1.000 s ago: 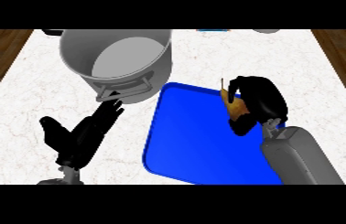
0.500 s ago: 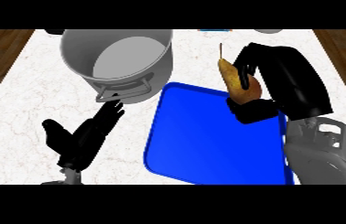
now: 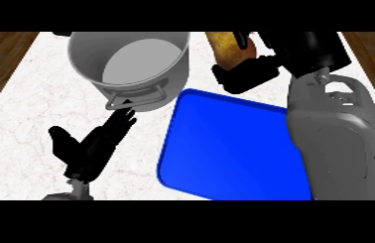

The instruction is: Pick the pear from the tray and place it in the pot

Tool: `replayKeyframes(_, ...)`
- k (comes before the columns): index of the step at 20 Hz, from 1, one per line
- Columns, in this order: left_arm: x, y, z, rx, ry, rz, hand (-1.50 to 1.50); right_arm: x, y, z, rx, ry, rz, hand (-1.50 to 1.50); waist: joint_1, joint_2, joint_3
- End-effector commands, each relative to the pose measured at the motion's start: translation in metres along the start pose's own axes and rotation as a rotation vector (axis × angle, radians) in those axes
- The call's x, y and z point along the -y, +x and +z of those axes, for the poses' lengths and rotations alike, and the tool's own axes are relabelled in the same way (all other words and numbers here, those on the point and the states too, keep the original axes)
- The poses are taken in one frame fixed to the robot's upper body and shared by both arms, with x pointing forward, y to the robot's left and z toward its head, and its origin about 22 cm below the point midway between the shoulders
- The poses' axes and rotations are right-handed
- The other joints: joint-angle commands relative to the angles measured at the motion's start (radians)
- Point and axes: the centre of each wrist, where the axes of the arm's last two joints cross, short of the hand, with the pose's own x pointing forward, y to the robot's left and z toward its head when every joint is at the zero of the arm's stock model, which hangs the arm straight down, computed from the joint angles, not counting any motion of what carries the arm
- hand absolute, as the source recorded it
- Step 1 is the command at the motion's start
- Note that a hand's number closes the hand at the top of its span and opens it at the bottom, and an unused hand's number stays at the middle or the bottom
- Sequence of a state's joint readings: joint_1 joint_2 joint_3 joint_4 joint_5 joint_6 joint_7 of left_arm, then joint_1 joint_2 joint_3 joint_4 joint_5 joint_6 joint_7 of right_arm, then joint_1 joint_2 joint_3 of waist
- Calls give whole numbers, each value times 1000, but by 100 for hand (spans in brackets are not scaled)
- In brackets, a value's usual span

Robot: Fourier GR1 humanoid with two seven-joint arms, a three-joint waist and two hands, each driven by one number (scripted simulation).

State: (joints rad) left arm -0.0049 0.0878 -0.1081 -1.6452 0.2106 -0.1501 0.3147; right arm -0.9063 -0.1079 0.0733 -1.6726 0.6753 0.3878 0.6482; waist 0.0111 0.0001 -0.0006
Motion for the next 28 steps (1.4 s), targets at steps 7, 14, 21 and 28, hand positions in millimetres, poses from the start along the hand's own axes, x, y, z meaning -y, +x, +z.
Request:
replayKeyframes(7, 2, 6, 0, -2, -12, -1, 0, -26, 32, -81, 19, 39, -43, 150, 13, 5, 0)
replayKeyframes(14, 0, 10, -2, 14, -31, -2, 0, -78, 30, -113, 28, 62, -26, 150, 40, 14, -1)
replayKeyframes(21, 17, 24, -18, 22, -68, -24, 0, -107, 17, -126, 17, 83, -44, 150, 73, 24, -1)
replayKeyframes(28, 32, 14, -24, 19, -123, -44, 0, -130, -6, -125, -22, 71, -119, 150, 132, 37, -2)
